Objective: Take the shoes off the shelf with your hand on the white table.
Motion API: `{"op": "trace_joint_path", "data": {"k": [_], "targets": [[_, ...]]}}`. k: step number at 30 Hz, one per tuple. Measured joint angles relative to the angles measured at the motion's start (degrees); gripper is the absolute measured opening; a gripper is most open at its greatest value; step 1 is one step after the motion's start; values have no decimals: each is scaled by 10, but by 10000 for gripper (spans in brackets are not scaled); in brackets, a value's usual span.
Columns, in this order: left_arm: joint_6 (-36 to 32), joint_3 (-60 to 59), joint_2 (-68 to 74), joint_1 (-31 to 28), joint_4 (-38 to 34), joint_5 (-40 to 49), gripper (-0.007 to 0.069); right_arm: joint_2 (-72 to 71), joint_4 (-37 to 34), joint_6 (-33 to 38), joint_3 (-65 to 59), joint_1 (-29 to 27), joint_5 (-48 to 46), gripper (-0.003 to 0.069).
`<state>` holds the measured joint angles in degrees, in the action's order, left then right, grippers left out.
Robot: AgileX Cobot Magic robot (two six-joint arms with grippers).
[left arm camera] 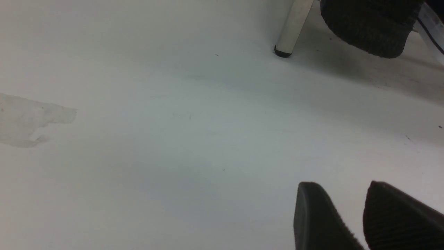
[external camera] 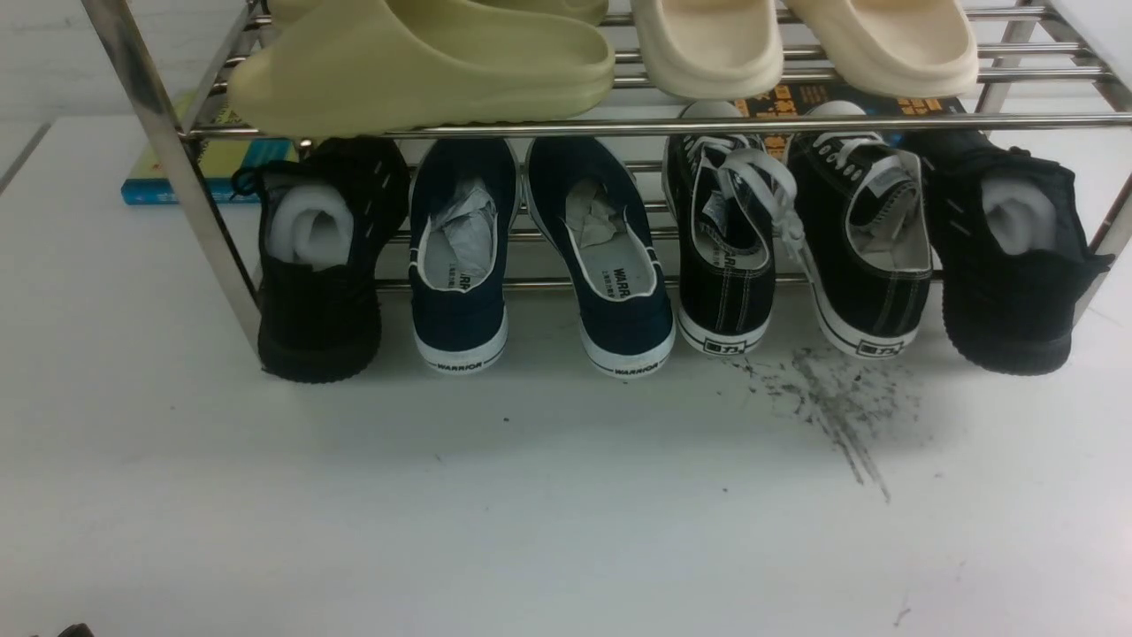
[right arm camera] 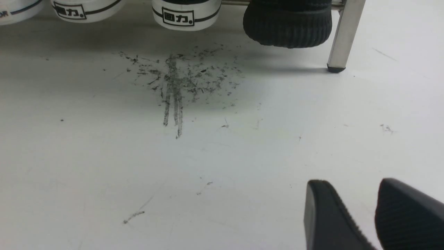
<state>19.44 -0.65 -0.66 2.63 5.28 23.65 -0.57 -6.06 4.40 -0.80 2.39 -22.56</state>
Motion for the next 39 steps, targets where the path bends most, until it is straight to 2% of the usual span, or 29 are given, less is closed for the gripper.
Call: {"op": "trace_joint_path", "data": {"k": [12, 15, 16, 17, 18, 19, 24, 31, 33, 35, 36, 39], "targets": [[0, 0, 0, 0, 0, 0, 242, 0, -10, -7, 0, 0, 1, 240], [0, 0, 0, 0, 0, 0, 242, 0, -130, -75, 0, 0, 1, 240], [0, 0, 0, 0, 0, 0, 242, 0, -138, -79, -1, 0, 1, 240], [0, 0, 0, 0, 0, 0, 242, 0, -196, -103, -3, 0, 4, 240], [0, 0, 0, 0, 0, 0, 242, 0, -203, -105, -3, 0, 5, 240], [0, 0, 0, 0, 0, 0, 242, 0, -255, -115, -5, 0, 9, 240], [0, 0, 0, 0, 0, 0, 242, 0, -330, -123, -5, 0, 10, 240], [0, 0, 0, 0, 0, 0, 242, 0, -342, -123, -5, 0, 8, 221], [0, 0, 0, 0, 0, 0, 242, 0, -339, -123, 8, 0, 1, 185], [0, 0, 0, 0, 0, 0, 242, 2, -309, -110, 49, 0, -19, 113], [0, 0, 0, 0, 0, 0, 242, 2, -309, -110, 54, 0, -21, 107], [0, 0, 0, 0, 0, 0, 242, 43, -237, -98, 130, 0, -82, 13]]}}
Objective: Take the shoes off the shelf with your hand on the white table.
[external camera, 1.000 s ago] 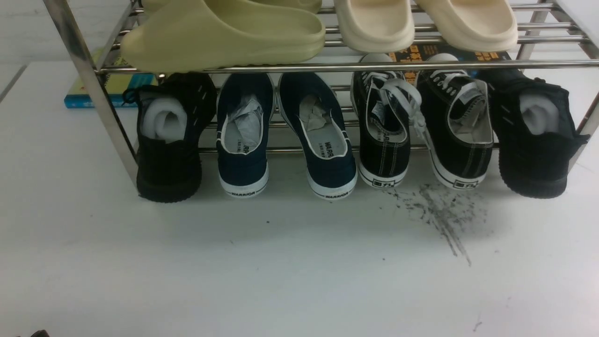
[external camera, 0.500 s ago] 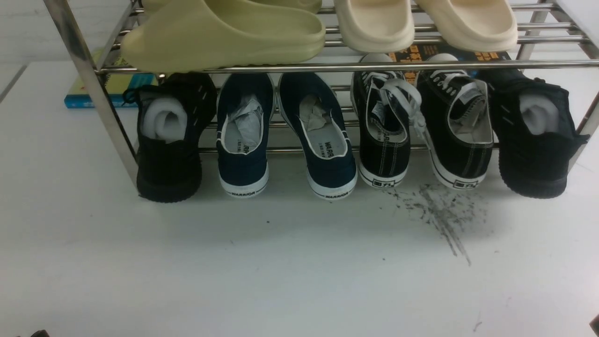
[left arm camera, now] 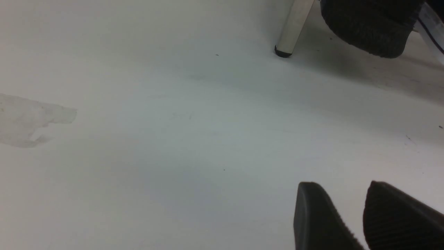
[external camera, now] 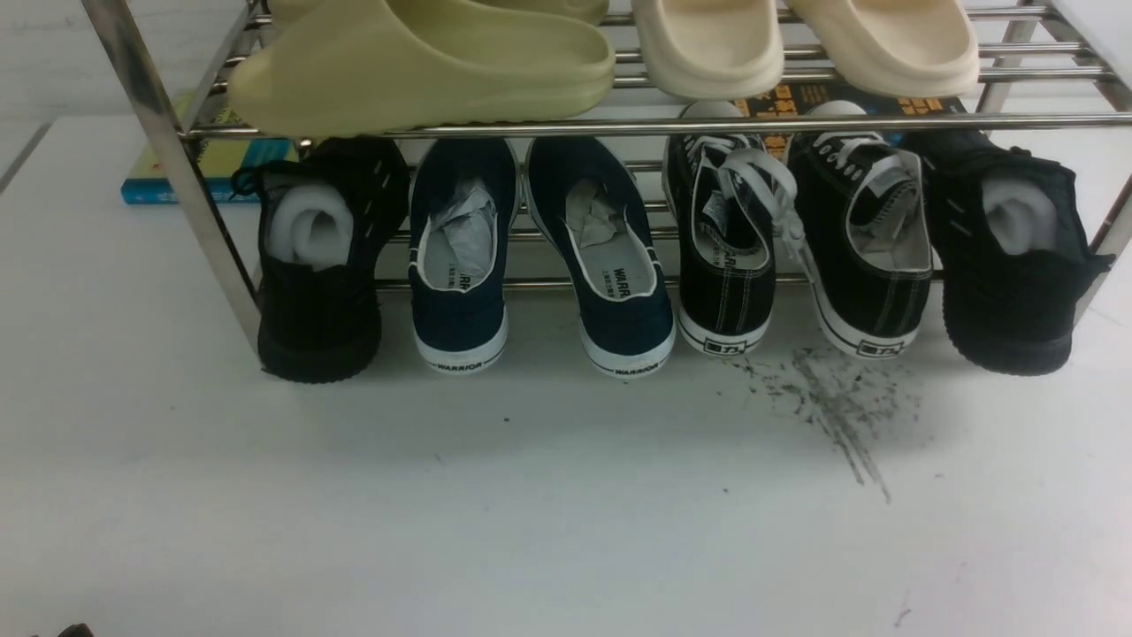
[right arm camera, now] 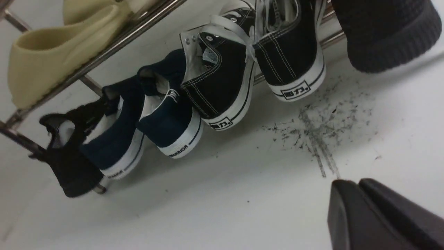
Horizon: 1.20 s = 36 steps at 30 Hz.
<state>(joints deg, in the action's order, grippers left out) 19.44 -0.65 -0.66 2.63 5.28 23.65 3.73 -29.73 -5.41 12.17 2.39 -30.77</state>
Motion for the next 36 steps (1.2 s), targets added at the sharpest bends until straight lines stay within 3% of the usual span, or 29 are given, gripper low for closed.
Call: {"op": "trace_joint_path", "data": {"k": [4, 9, 14, 18, 24, 32, 34, 36], "targets": [[0, 0, 0, 0, 0, 0, 242, 104, 82, 0, 93, 0, -131, -6], [0, 0, 0, 0, 0, 0, 242, 248, 113, 4, 175, 0, -258, 0], [0, 0, 0, 0, 0, 0, 242, 365, 74, 80, 217, 0, -284, 1], [0, 0, 0, 0, 0, 0, 242, 492, -11, 204, 292, 0, -300, 2], [0, 0, 0, 0, 0, 0, 242, 624, -37, 248, 414, 32, -301, 2], [0, 0, 0, 0, 0, 0, 242, 748, 120, 110, 561, 140, -279, 10], [0, 0, 0, 0, 0, 0, 242, 801, 205, 19, 614, 173, -257, 38], [0, 0, 0, 0, 0, 0, 242, 834, 248, -22, 640, 184, -244, 69]]}}
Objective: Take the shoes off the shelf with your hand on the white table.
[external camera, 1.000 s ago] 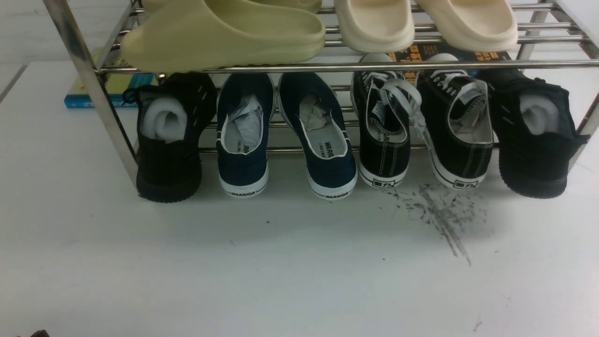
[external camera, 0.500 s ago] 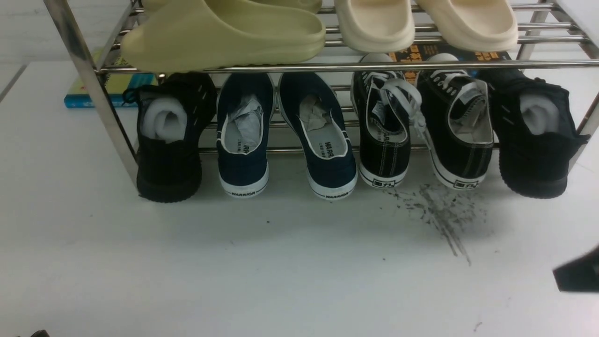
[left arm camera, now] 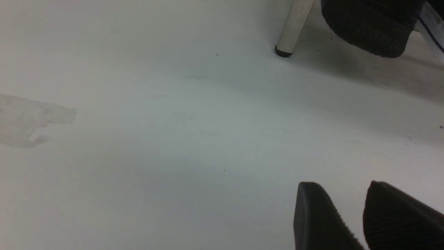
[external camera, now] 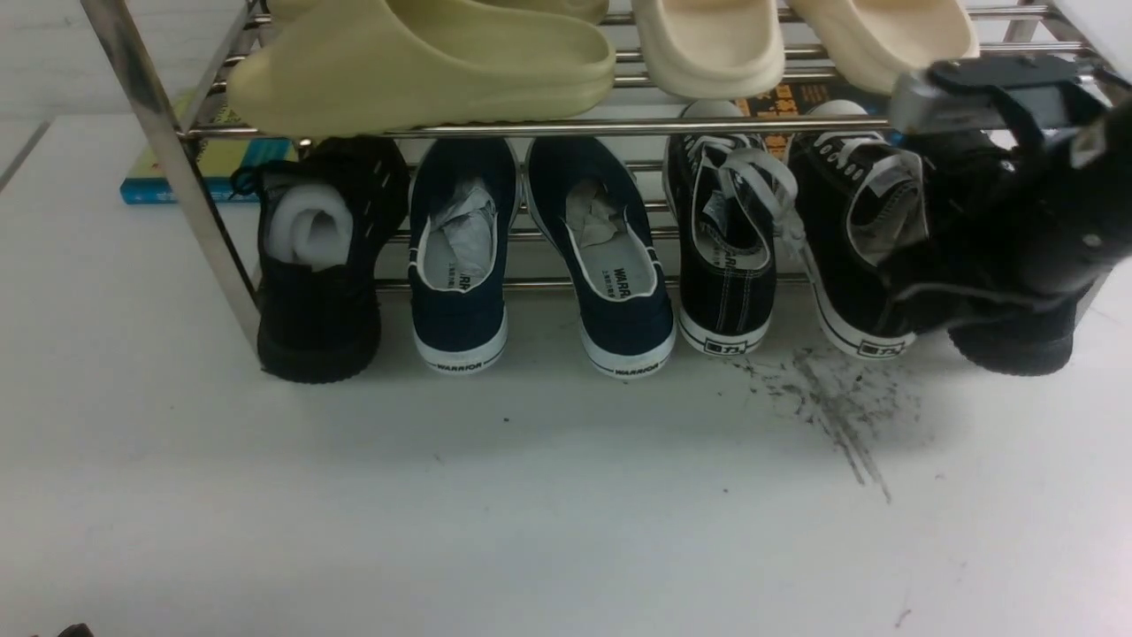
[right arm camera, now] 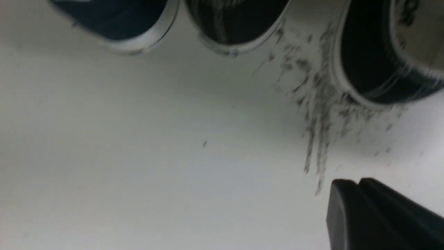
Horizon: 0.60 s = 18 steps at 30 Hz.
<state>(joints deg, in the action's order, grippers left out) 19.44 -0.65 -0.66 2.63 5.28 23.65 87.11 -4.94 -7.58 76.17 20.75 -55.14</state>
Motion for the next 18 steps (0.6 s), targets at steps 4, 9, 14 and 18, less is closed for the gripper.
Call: {"op": "trace_joint_path", "data": {"k": [4, 9, 14, 18], "targets": [[0, 0, 0, 0, 0, 0, 242, 62, 61, -66, 56, 3, 27, 169], [0, 0, 0, 0, 0, 0, 242, 123, 109, -88, 95, 3, 62, 296], [0, 0, 0, 0, 0, 0, 242, 166, 132, -99, 102, 3, 93, 354], [0, 0, 0, 0, 0, 0, 242, 198, 139, -106, 102, 3, 99, 332]]}}
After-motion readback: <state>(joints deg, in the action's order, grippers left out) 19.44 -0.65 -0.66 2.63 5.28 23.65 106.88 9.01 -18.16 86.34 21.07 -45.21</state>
